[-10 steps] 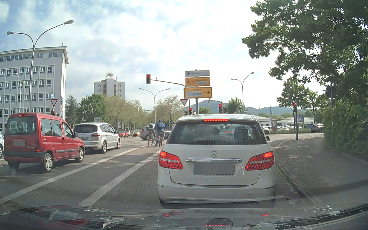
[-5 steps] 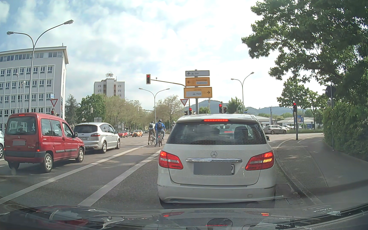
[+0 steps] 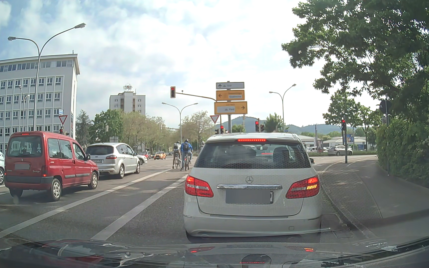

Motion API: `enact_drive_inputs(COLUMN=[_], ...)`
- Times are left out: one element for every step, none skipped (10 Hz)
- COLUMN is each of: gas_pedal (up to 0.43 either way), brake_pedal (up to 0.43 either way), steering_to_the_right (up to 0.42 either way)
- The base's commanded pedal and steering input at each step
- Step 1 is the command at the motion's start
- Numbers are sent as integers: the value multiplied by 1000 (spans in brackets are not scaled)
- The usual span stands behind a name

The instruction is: Follow the waypoints while adhering to traffic rules and regulations

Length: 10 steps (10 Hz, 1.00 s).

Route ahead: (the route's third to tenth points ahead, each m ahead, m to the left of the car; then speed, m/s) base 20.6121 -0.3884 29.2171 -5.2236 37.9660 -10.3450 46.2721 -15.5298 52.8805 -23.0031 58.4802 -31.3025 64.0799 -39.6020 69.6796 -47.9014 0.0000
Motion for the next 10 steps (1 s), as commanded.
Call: enact_drive_inputs(gas_pedal=[0,0,0,0,0,0,0,0,0,0], brake_pedal=[250,250,250,250,250,250,250,250,250,250], steering_to_the_right=[80,80,80,80,80,80,80,80,80,80])
